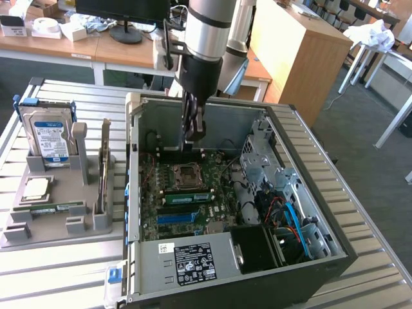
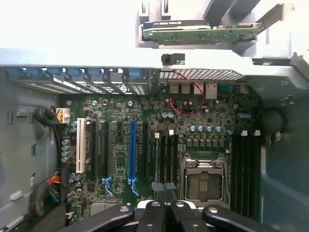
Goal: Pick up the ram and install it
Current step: 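Insert the ram into the slot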
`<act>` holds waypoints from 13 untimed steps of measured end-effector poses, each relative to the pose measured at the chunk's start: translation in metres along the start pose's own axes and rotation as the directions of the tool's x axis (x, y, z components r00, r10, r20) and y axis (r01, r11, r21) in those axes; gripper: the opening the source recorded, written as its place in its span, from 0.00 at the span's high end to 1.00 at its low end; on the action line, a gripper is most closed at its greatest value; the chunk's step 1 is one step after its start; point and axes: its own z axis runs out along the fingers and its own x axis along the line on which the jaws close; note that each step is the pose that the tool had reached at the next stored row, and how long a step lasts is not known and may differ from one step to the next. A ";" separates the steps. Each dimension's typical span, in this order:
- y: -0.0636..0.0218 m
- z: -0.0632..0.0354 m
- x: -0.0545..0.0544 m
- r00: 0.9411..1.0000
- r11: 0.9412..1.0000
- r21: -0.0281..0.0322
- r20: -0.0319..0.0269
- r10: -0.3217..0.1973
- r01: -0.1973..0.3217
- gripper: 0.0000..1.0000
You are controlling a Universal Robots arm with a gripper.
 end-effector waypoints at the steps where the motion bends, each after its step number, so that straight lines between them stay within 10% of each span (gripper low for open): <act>1: 0.0000 -0.0018 0.000 1.000 1.000 0.000 0.000 0.000 0.000 0.90; 13: -0.0014 -0.0055 0.000 1.000 1.000 0.000 0.000 0.000 0.000 0.90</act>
